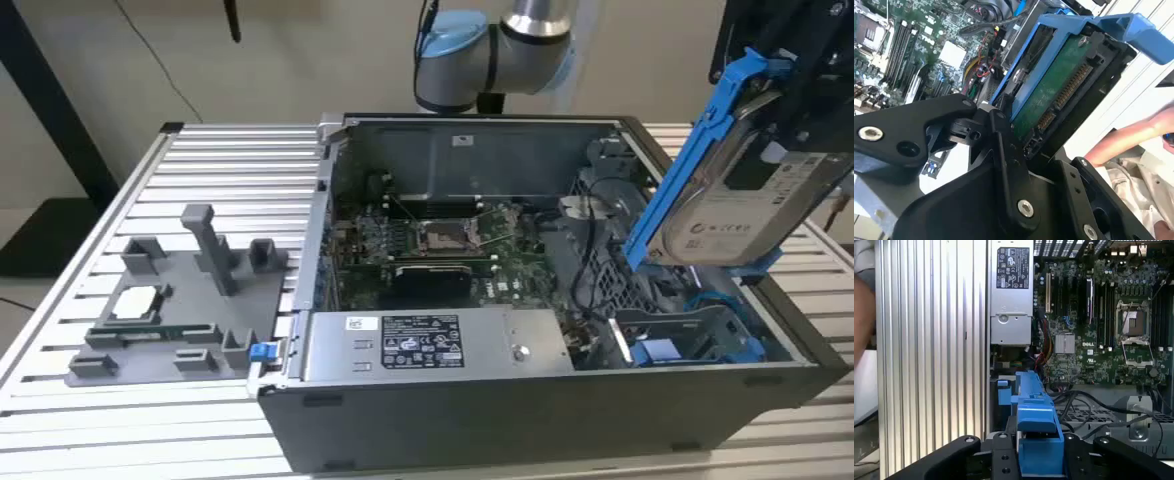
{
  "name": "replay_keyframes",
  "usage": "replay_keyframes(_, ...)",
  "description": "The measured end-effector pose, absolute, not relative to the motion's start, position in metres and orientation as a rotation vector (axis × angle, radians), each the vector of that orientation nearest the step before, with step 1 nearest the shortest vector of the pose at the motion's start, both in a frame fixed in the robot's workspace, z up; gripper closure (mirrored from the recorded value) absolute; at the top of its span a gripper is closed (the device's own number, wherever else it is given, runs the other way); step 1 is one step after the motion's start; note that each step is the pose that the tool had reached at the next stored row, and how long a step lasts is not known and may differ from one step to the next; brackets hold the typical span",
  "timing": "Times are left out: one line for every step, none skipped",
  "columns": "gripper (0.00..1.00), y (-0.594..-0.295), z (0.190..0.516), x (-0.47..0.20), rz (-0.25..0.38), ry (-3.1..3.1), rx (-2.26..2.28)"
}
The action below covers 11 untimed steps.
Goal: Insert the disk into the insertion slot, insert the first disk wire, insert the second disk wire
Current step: 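Insert the disk into the insertion slot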
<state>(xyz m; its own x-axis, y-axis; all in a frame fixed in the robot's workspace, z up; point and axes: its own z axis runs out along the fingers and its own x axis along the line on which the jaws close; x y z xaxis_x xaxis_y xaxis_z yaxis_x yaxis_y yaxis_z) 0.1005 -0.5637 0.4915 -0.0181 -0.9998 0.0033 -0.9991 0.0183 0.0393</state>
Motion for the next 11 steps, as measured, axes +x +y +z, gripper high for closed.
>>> replay_keyframes(1.00, -0.5637, 0.4915, 0.1005, -0.040, -2.220, 2.180)
replay_keyframes(1.00, -0.5637, 0.4915, 0.1005, -0.040, -2.220, 2.180)
replay_keyframes(1.00, -0.5637, 0.4916, 0.1005, -0.040, -2.220, 2.180)
replay_keyframes(1.00, -0.5637, 0.4916, 0.1005, -0.040, -2.220, 2.180)
replay_keyframes(1.00, -0.5637, 0.4916, 0.1005, -0.040, -2.220, 2.180)
replay_keyframes(1.00, -0.5637, 0.4918, 0.1005, -0.040, -2.220, 2.180)
replay_keyframes(1.00, -0.5637, 0.4918, 0.1005, -0.040, -2.220, 2.180)
replay_keyframes(1.00, -0.5637, 0.4919, 0.1005, -0.040, -2.220, 2.180)
replay_keyframes(1.00, -0.5637, 0.4920, 0.1005, -0.040, -2.220, 2.180)
replay_keyframes(1.00, -0.5637, 0.4921, 0.1005, -0.040, -2.220, 2.180)
replay_keyframes(1.00, -0.5637, 0.4922, 0.1005, -0.040, -2.220, 2.180)
